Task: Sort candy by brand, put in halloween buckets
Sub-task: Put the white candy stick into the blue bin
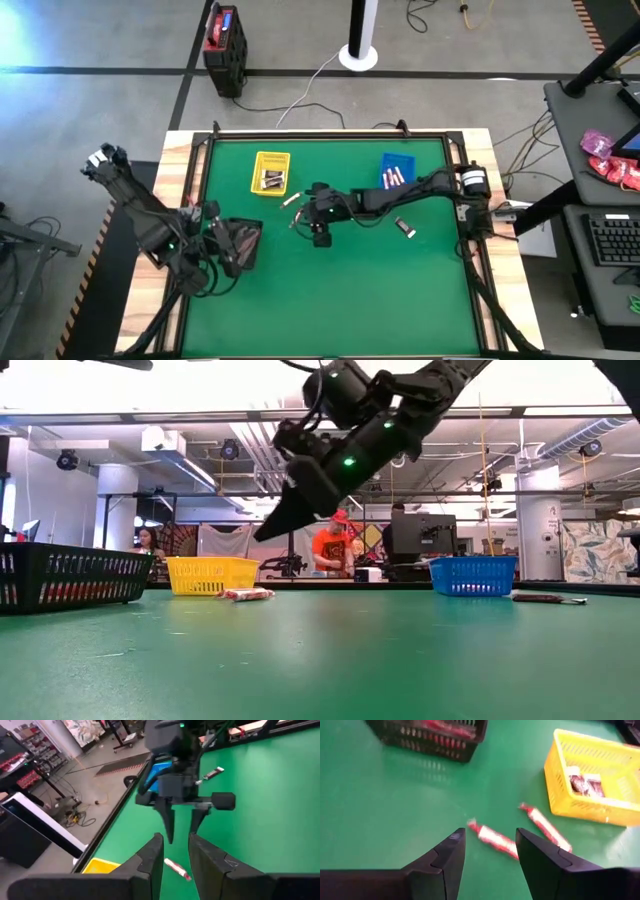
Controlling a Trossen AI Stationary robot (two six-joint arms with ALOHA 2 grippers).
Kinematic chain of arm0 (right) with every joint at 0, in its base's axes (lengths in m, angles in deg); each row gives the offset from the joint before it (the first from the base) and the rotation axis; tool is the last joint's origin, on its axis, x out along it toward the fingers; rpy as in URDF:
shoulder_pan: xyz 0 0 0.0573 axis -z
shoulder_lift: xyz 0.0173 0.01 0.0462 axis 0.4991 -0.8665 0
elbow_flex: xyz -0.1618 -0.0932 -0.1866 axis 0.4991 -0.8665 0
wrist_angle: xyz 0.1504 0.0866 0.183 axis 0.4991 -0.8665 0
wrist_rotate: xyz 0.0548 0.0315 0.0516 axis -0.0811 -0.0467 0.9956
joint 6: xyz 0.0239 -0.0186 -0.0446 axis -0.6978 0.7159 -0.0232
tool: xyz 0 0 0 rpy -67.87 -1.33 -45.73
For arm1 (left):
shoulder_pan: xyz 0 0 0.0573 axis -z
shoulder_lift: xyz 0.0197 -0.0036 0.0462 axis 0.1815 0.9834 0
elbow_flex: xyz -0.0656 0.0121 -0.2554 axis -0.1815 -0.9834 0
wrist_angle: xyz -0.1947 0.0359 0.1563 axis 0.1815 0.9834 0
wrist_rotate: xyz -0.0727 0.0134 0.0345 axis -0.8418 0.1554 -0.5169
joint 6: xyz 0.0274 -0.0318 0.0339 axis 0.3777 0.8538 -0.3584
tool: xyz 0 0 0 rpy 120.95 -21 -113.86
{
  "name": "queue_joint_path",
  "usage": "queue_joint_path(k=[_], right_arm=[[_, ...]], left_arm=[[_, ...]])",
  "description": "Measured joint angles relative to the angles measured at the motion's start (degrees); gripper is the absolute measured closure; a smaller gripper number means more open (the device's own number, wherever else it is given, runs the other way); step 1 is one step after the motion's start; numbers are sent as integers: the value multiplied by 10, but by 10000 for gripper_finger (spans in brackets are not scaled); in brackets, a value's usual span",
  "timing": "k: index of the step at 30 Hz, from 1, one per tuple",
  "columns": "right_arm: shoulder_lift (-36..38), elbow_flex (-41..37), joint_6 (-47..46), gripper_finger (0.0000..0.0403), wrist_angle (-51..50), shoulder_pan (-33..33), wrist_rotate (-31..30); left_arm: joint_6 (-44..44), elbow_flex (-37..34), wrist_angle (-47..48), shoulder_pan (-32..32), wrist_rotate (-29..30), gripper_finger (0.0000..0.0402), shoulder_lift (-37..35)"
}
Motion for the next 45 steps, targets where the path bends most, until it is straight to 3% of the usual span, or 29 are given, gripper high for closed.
queue_joint_path(k=[7, 17, 25, 36, 45], right_arm=[[-74, 79, 24, 234, -39, 20, 32], [-164, 217, 56, 235, -215, 30, 33], [-165, 221, 35, 255, -241, 44, 80], [-165, 216, 14, 370, -248, 48, 110], [-143, 213, -16, 372, -280, 47, 118]], left_arm=[[1, -8, -11, 4, 2, 327, 14], [1, -15, -13, 6, 1, 327, 12], [12, -28, -15, 6, 3, 327, 12], [13, -28, -16, 6, 11, 327, 12], [13, -28, -18, 6, 12, 327, 12]])
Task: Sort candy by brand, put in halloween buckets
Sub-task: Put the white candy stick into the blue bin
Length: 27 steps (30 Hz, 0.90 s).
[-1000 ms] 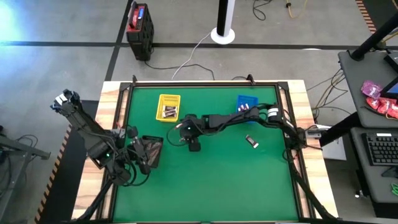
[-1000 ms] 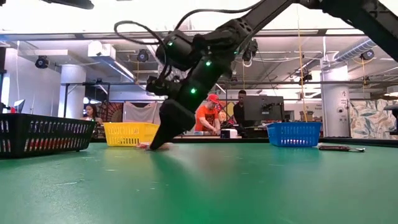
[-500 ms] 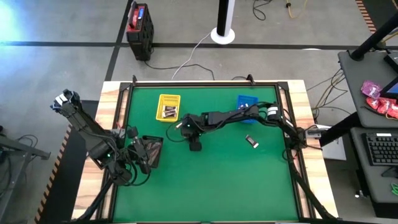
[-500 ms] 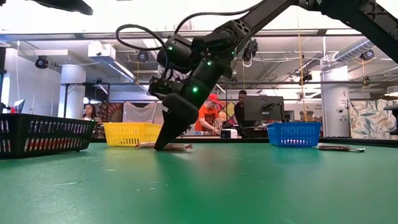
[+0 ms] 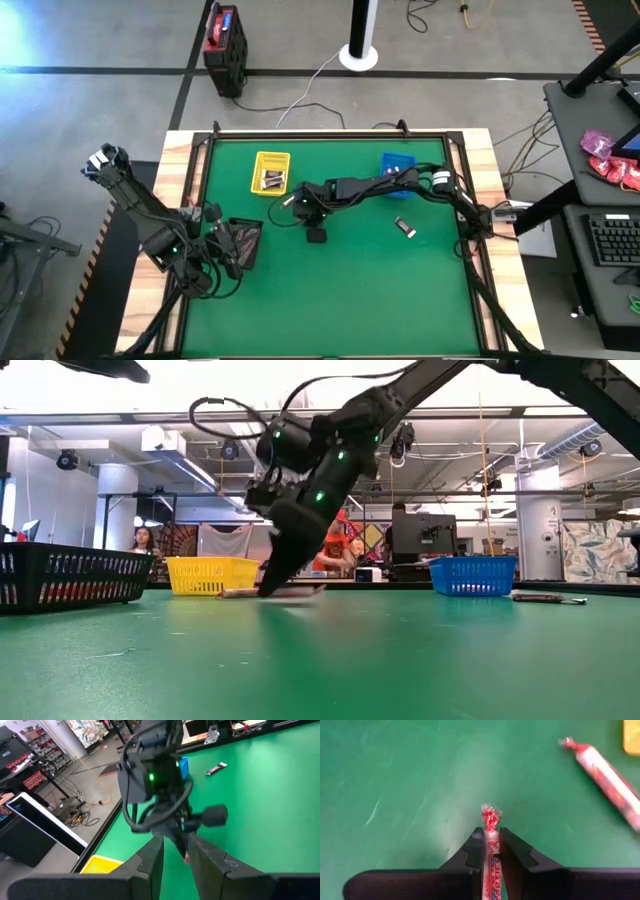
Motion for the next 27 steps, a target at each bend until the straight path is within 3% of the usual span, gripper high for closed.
queue_joint_path(k=[5, 13, 18, 27], right_arm=[[71, 0, -23, 372, -107, 0, -50], [200, -21, -82, 372, -274, 28, -233], [265, -88, -196, 372, -291, 75, -304], [367, -308, -528, 368, -277, 140, -421]], left_arm=[[0, 0, -1, 0, 0, 327, 0], [0, -2, -7, 0, -1, 327, 1], [0, -2, -9, 0, -11, 327, 1], [0, -2, -9, -1, -12, 327, 4]])
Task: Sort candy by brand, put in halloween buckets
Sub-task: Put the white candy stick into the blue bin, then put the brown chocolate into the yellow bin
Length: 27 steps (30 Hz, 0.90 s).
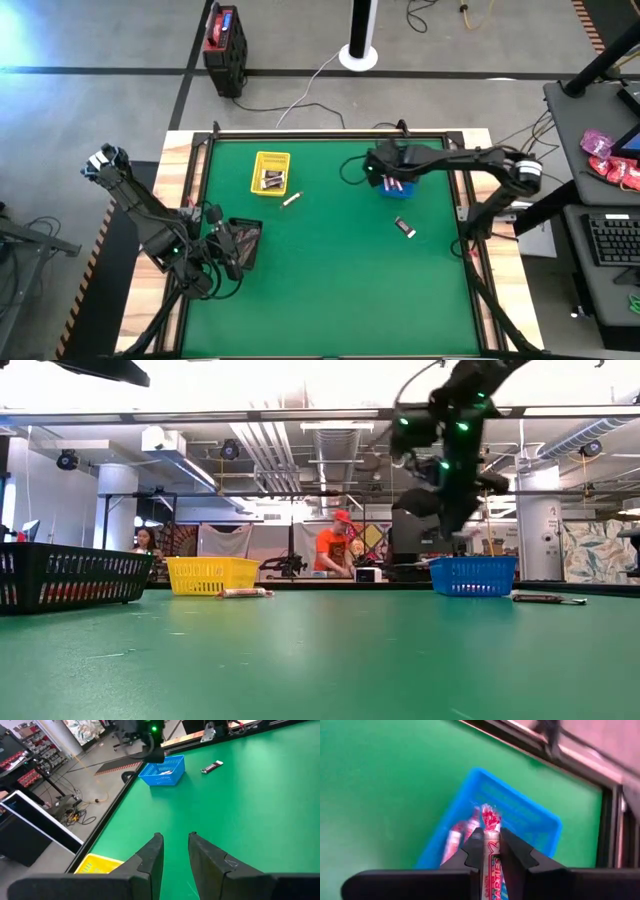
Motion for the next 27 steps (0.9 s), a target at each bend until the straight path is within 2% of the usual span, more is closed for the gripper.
queue_joint_path(k=[3, 7, 18, 23, 27], right_arm=[[22, -60, -50, 364, 64, 9, -8], [31, -100, -44, 338, 147, 11, -11], [32, -96, -33, 274, 151, 11, -14], [61, -67, 28, 265, 155, -44, -9], [81, -52, 94, 266, 169, -121, 50]], left_arm=[[-1, 0, 0, 0, 0, 327, 0], [-1, 0, 0, 0, 0, 327, 0], [0, 0, -3, 0, 1, 327, 0], [0, 0, -6, 0, -9, 327, 0], [0, 0, -15, -1, -66, 327, 1]])
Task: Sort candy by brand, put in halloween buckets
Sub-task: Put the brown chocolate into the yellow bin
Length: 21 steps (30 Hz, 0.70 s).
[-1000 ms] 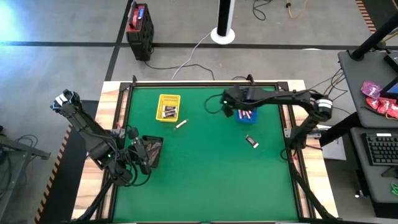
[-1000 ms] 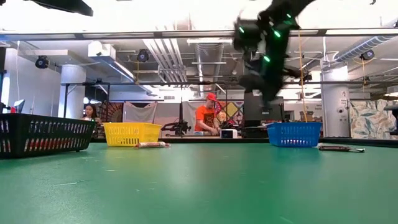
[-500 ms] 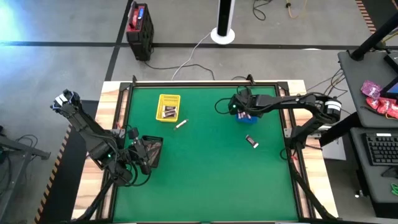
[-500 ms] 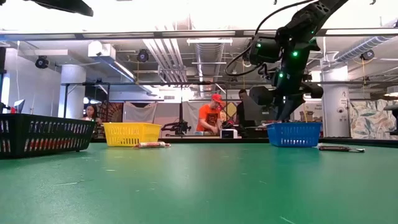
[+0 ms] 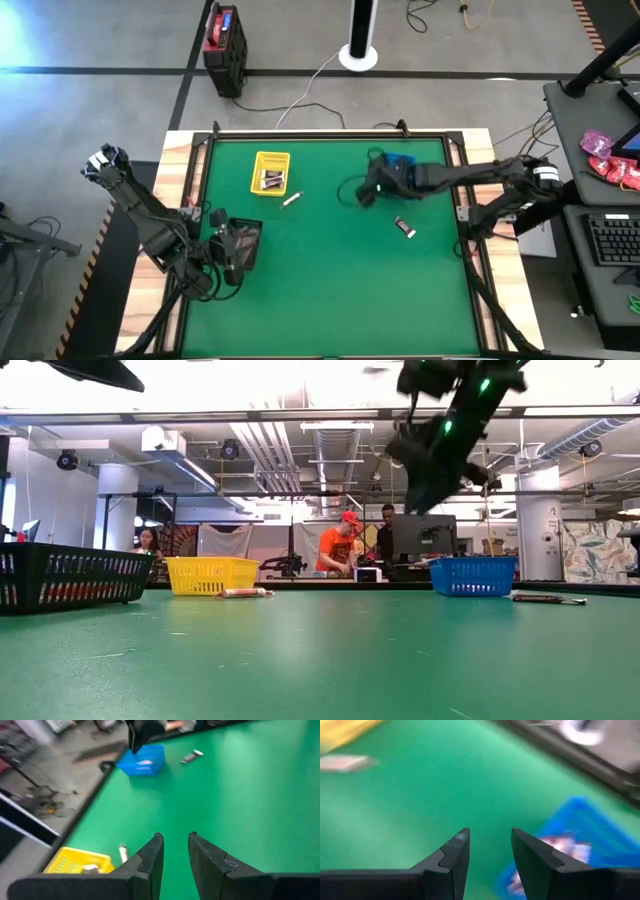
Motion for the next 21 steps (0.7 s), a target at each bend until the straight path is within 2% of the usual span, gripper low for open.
queue_joint_path(k=[4, 9, 12, 16, 21], right_arm=[[1, -5, -8, 270, 3, -94, 121], [-7, -14, -143, 268, -42, -208, 220], [-7, -14, -266, 264, -148, -253, 213], [-6, -20, -408, 259, -296, -271, 170], [-4, -56, -422, 252, -297, -258, 129]], left_arm=[[-23, 0, -20, 0, -53, 327, 15], [-86, 0, -67, -2, -54, 327, 42], [-127, 0, -99, -7, -53, 327, 55], [-161, 0, -123, -19, -53, 327, 64], [-165, 0, -126, -39, -53, 327, 66]])
